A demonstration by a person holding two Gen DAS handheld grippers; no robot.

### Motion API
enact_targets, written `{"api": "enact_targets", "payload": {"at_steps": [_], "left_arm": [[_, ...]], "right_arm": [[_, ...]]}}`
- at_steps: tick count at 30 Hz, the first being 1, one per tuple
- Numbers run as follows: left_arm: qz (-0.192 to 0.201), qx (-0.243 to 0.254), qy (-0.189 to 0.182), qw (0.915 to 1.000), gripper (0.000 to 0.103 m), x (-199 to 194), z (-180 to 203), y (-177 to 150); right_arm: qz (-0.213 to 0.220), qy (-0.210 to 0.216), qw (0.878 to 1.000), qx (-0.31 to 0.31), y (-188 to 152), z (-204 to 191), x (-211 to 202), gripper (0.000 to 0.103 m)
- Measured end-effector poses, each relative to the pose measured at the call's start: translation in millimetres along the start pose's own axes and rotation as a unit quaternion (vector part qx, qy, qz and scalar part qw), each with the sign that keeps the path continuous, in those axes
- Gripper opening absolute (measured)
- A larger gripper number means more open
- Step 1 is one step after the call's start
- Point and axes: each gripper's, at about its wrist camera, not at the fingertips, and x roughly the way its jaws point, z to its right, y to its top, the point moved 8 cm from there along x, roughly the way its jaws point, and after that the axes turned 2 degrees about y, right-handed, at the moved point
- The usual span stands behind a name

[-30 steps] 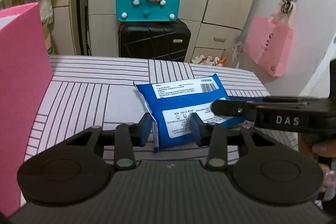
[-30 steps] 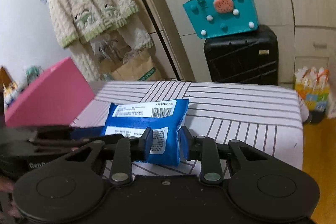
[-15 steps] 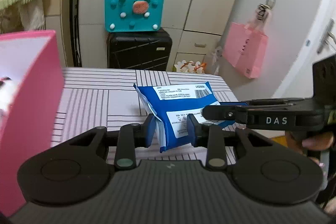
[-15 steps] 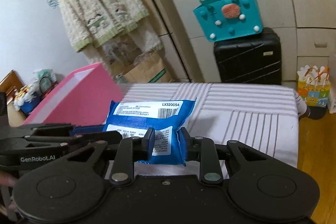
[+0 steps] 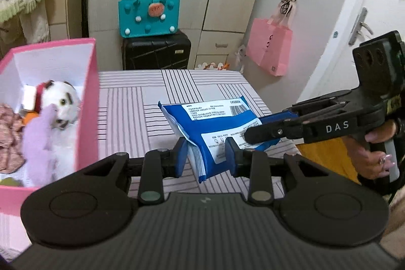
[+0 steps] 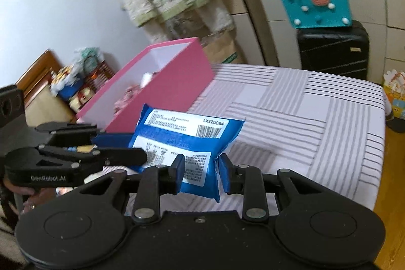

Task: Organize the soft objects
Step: 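Carry the blue wipe pack over the pink box with the left tool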

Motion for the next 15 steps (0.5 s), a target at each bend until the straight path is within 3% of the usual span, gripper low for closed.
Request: {"api": "enact_targets", "payload": {"at_steps": [6,15], "left_arm": [[0.023,0.015,0.014,0.9995,0.031,-45,-16,2],[0.062,0.020,0.067,0.9957,0.031,-92,-61,11]], "right_arm": [[-0.013,0.022,0.999,-0.024,0,-49,-7,0.037],[0.003,0.038,0.996,-0.084,28,-113,6,0.038]]}}
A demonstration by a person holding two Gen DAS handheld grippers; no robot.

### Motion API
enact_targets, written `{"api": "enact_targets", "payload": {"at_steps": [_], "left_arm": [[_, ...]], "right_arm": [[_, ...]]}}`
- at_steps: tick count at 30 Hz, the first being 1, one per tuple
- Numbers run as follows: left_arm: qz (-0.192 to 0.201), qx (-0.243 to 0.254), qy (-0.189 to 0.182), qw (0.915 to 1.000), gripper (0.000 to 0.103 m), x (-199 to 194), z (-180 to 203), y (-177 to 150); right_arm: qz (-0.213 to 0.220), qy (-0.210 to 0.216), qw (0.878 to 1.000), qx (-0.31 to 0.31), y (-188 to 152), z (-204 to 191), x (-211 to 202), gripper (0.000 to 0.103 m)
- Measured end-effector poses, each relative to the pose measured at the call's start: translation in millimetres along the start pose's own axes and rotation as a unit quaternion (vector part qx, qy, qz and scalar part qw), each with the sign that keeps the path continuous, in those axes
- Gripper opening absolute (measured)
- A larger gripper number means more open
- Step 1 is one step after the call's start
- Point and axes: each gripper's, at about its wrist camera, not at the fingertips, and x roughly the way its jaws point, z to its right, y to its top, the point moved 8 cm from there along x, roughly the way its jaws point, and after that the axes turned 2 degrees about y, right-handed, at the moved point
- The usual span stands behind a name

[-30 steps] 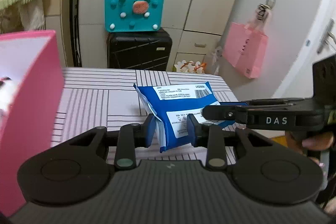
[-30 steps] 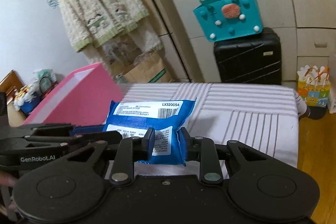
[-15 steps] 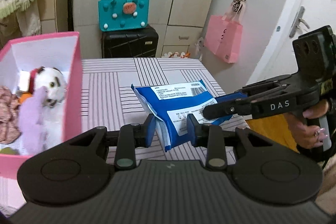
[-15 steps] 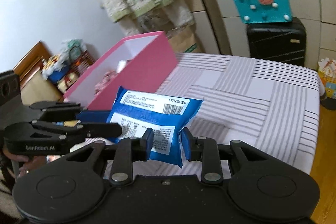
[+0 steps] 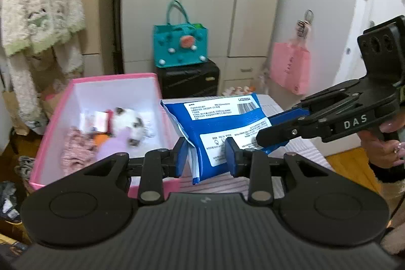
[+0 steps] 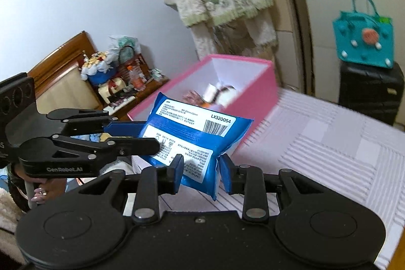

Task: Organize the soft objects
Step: 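Carry the blue wipe pack over the pink box with the left tool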

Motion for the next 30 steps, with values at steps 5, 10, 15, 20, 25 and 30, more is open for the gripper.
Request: {"api": "enact_targets", "payload": {"at_steps": [5,10,15,20,25,30], "left_arm": [[0.011,-0.026,0.015,0.9995,0.031,-2,-40,11],[0.004,-0.064,0.017,0.9978,0.031,14,-79,15],[-0.009,-0.095,0.031,0.9949,0.031,40,-116,20],[-0.032,-0.112,0.051,0.9918,0.031,74,-150,26],[-0.068,-0.107,0.072,0.9893,0.031,107,-174,31],[-0.107,-0.078,0.088,0.9873,0.031,142,-187,37]], "right_arm": [[0.013,0.010,1.000,-0.021,26,-18,20,0.038],[0.025,0.024,0.999,-0.020,52,-23,44,0.037],[0.011,0.024,1.000,-0.012,71,-18,81,0.037],[-0.008,0.023,1.000,0.007,88,-5,123,0.037],[-0.029,0.000,1.000,0.000,102,9,164,0.037],[-0.057,-0.027,0.998,-0.006,111,26,201,0.037]]}}
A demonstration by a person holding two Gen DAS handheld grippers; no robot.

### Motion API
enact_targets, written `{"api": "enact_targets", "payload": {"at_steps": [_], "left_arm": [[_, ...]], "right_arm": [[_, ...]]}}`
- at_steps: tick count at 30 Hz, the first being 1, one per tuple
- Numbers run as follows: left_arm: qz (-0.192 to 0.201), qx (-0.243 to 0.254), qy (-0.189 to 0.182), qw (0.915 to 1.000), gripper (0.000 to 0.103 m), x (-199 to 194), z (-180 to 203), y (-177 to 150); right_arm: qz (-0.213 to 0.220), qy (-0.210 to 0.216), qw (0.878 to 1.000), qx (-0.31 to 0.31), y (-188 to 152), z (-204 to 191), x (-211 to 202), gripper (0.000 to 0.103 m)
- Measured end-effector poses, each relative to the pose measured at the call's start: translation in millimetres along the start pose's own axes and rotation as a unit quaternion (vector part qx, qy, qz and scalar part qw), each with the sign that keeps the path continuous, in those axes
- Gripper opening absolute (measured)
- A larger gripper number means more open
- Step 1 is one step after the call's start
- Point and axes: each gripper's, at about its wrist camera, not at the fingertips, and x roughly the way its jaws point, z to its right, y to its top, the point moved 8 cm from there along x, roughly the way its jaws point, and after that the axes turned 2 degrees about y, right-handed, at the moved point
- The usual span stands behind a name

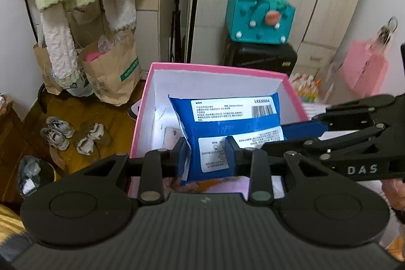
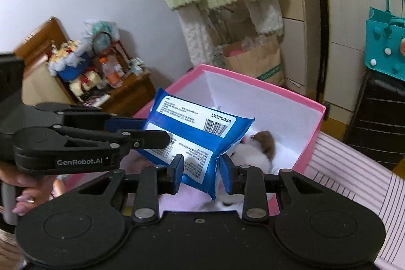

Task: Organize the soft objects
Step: 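Carry the blue wipe pack over the pink box with the left tool, then lower the blue wipe pack into the box and open the left tool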

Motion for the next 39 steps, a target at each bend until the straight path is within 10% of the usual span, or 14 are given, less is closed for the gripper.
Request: {"api": "enact_targets", "payload": {"at_steps": [19,39], "left_arm": [[-0.020,0.089,0.066,0.9937,0.028,40,7,1],[-0.010,0.093,0.030,0.9952,0.041,-29,29,-27]], "right_arm": [[-0.023,-0.040,0.999,-0.012,14,21,40,0.037],[0.034,-0.082,0.994,-0.059,-24,-12,-58,0.050]]}}
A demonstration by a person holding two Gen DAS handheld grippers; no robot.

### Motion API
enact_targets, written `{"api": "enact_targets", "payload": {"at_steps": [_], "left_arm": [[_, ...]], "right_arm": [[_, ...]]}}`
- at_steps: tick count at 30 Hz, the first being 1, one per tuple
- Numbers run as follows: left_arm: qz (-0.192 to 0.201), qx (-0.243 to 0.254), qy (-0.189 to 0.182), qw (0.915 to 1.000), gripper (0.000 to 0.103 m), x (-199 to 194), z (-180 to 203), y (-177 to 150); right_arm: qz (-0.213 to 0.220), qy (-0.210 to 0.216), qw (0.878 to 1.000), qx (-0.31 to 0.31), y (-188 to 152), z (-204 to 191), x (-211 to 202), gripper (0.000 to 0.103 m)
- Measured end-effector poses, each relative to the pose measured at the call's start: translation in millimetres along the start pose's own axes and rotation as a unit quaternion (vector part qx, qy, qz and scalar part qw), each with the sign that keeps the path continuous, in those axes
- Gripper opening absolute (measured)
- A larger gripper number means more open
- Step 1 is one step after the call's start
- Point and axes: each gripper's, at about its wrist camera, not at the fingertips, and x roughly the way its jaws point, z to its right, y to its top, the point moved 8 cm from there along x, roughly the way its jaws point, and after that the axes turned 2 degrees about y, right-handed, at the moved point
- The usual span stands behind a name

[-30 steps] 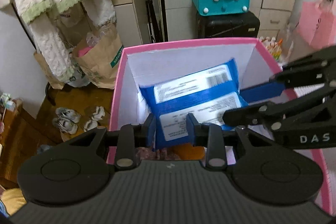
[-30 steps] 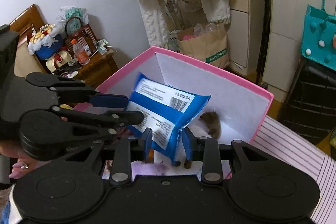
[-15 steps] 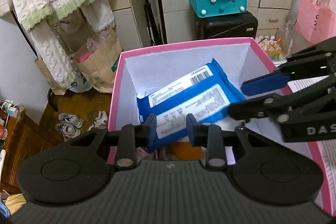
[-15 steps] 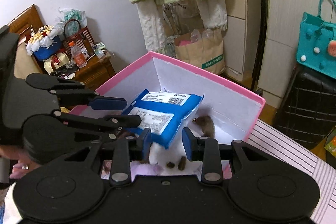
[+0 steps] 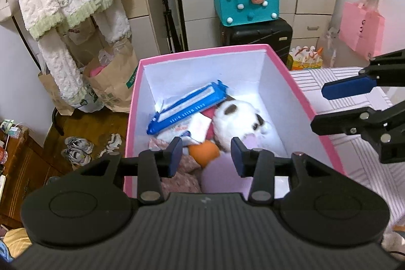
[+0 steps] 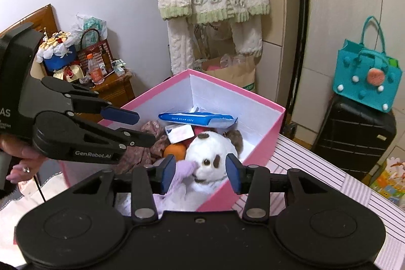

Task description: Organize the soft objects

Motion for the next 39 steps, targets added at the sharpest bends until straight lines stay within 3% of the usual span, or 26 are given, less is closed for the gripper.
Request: {"api": "enact_targets", "payload": {"at_steps": [10,15,22,24,25,35,39], "left_arm": [[-0.004,0.013,-0.028,0.9995,0.051,-55,28,-16],[0.003,0.033,-0.045,0.9984,0.062,-84,43,-22],[0.012,0.049,-0.064,0.9967,0.070,-117,62,-41],[0.016,0.053,-0.065,0.9963,0.074,-123,66,-45],[0.017,0.056,-0.065,0.9962,0.077,-126,69,-47],[0.040,0.071,-0.075,0.9938,0.086,-154,93,-63],[0.047,0.059,-0.071,0.9947,0.100,-159,97,-67]], "right_arm": [[0.006,0.002,1.000,-0.004,-17,-20,-49,0.057],[0.009,-0.001,1.000,-0.004,-27,-28,-76,0.063],[0.016,-0.005,1.000,-0.002,-47,-40,-111,0.077],[0.016,-0.010,1.000,0.004,-53,-42,-119,0.091],[0.017,-0.014,1.000,0.008,-56,-42,-123,0.093],[0.011,-0.069,0.997,0.012,-87,-43,-152,0.096],[0.002,-0.092,0.996,0.021,-98,-40,-159,0.096]]}}
